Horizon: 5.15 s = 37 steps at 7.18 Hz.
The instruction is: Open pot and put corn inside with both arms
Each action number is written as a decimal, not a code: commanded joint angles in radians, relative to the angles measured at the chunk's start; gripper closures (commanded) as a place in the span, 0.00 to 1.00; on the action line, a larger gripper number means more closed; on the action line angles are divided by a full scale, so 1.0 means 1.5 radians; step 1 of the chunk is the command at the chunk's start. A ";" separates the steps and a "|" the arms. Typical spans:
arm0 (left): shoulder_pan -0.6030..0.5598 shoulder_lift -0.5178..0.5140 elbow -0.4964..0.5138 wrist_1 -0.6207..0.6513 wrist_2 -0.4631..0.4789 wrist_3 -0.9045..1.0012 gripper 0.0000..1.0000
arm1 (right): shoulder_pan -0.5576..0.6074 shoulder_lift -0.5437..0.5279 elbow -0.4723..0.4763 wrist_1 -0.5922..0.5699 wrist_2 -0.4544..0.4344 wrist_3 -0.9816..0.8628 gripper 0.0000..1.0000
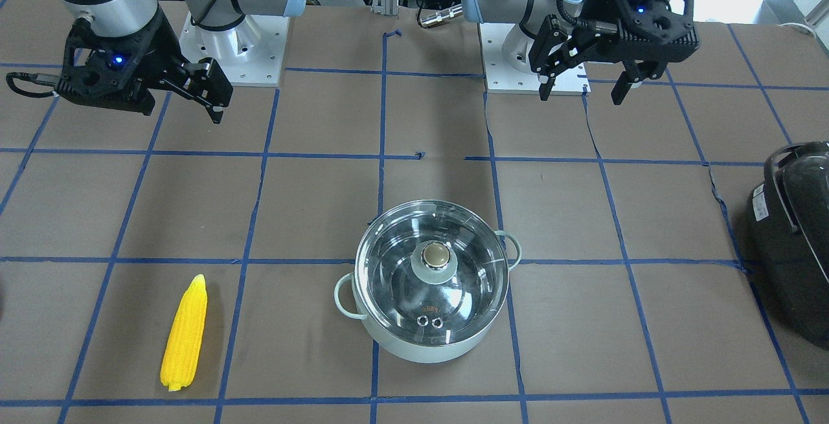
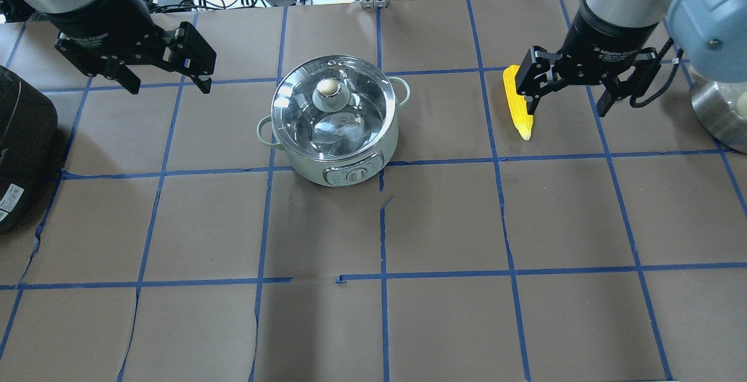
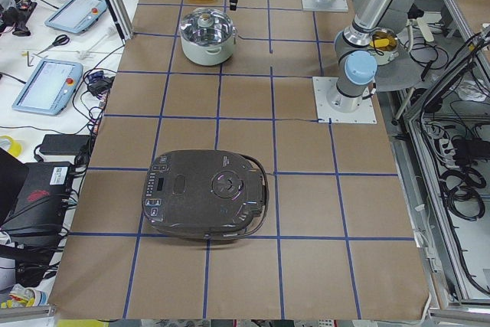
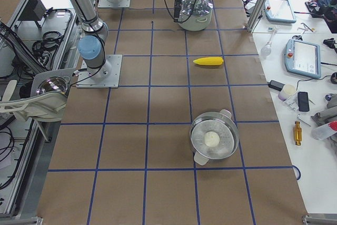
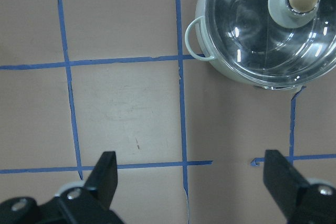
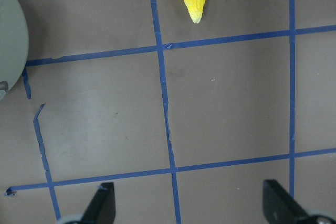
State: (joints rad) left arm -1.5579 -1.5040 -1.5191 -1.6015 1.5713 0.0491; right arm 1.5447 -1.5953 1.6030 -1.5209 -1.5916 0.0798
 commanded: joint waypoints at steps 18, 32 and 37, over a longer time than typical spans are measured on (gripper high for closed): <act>0.001 -0.083 0.032 0.072 -0.002 -0.037 0.00 | 0.001 0.007 -0.001 -0.006 0.012 0.000 0.00; -0.156 -0.319 0.030 0.296 -0.020 -0.230 0.25 | -0.061 0.331 0.011 -0.455 0.013 -0.070 0.00; -0.157 -0.284 0.040 0.295 -0.036 -0.224 0.99 | -0.060 0.400 0.011 -0.505 0.026 -0.063 0.00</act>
State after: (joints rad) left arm -1.7931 -1.9616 -1.4659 -1.1582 1.5328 -0.2967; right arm 1.4529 -1.0177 1.6198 -2.2669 -1.5548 -0.0162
